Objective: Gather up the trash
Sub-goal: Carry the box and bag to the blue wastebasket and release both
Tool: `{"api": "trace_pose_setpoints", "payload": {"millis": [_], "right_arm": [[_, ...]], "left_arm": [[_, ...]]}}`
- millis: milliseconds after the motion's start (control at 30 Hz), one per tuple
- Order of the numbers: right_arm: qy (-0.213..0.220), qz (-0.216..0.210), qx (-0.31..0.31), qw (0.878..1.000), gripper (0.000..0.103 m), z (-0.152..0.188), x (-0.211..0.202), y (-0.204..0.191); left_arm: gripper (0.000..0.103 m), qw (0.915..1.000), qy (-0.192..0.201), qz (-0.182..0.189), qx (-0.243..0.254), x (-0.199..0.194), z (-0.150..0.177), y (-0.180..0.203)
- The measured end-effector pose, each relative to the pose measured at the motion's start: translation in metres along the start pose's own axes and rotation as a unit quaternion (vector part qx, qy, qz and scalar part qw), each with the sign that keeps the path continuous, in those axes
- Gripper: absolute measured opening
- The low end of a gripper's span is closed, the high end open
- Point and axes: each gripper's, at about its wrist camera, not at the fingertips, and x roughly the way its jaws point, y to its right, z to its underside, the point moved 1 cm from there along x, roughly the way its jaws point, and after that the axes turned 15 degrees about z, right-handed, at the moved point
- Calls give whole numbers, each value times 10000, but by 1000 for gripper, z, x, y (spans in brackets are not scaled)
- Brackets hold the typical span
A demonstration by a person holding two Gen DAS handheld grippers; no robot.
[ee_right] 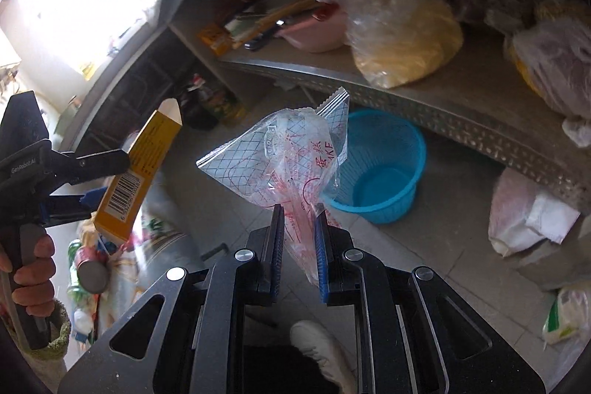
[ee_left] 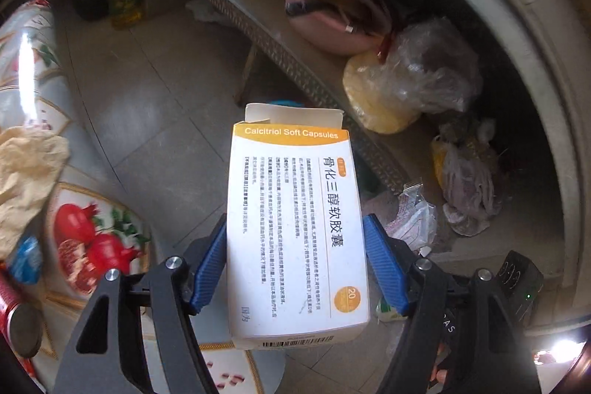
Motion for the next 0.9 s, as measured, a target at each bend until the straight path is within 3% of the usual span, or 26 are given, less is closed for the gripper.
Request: {"api": "trace_pose_setpoints", "payload": {"millis": [133,300,367,433,467,533,633,900], "right_arm": [[-388,304,207,9986,14,-15,65,13],[-604,582,150,9964,16,-30,131,9],[-474,737,49,9961,25,-39,152,3],[-246,886,-61,9957,53,-47,172,-2],[-107,1072,-170,9940,59,-49,182,-5],[40,1387,-294,9899,63,-47,195,-7],[17,1489,-155,9887,63,-38,202,3],[379,1349,79,9901,64,-24,176,18]], "left_arm": [[69,9965,-727,-137,-387,84,-28,-23],[70,9914,-1035,-207,-768,152,-64,-43],[71,9914,-1023,-205,-785,169,-79,-46],[81,9919,-995,-151,-780,181,-93,-48],[87,9921,-967,-196,-778,187,-98,-48],[88,9931,-846,-257,-775,191,-103,-49],[89,9937,-776,-148,-793,187,-105,-50],[89,9981,-357,-106,-491,148,-98,-37]]}}
